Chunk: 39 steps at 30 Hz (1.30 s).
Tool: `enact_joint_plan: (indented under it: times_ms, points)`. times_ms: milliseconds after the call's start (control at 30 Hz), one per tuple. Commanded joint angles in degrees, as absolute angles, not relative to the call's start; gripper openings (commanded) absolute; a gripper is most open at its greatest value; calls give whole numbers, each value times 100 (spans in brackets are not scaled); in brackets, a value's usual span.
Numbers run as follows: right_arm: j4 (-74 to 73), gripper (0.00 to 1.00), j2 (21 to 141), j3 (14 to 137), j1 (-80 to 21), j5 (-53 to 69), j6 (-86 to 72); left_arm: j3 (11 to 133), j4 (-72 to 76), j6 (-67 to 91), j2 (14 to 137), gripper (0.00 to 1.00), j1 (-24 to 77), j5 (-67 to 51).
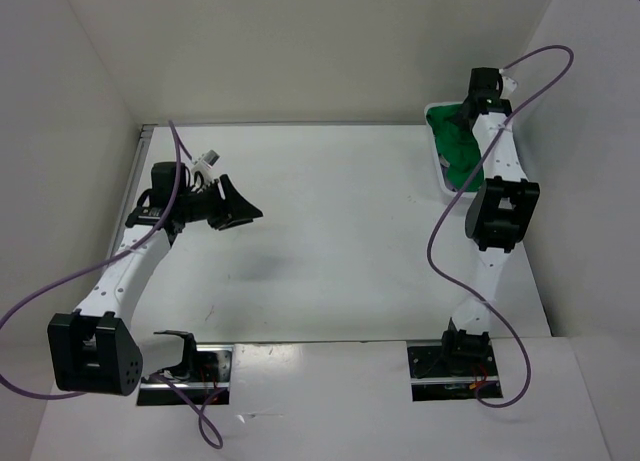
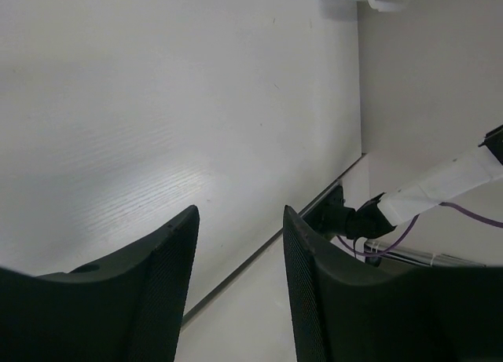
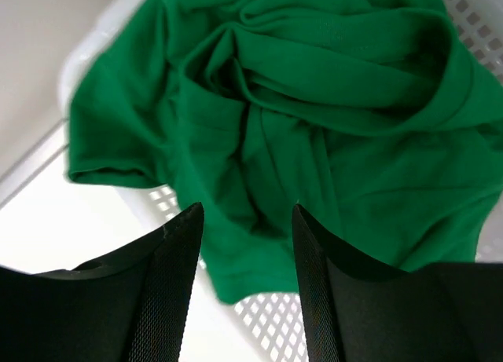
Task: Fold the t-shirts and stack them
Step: Grab crumpled tshirt from bin with the right arm
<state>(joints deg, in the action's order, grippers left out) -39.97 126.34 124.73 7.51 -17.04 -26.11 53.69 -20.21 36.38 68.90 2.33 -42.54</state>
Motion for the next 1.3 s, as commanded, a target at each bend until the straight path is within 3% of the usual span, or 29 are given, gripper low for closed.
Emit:
enact_joint_plan:
  times_ms: [0,233,267,367,500,867,1000,1267]
  points:
    - [-4245,55,12849,12972,721,-2004,-2286,5309,-1793,3656,6899,56,255,-4342]
    - [-4245,50,13025,12973,721,-1890,-2180,5194,-1608,3850,6899,56,255,-4289]
    - [-4245,39,13025,12973,721,-1890,-2180,5194,-1608,3850,6899,56,255,-4289]
    - [-4245,17,13025,12973,721,-1803,-2232,5194,-1608,3850,6899,56,255,-4289]
    - [-4122,1,12815,13025,721,-1696,-2285,5247,-1608,3850,6952,56,255,-4289]
    - [-3771,0,11312,12331,721,-1249,-2460,5413,-1494,3850,7058,56,255,-4236]
    - [-3665,0,10594,12182,721,-337,-2697,5589,-1494,3850,7110,56,255,-4184]
    - [-3210,0,9634,13490,124,2256,-4012,5827,-1213,4341,7163,60,255,-3965]
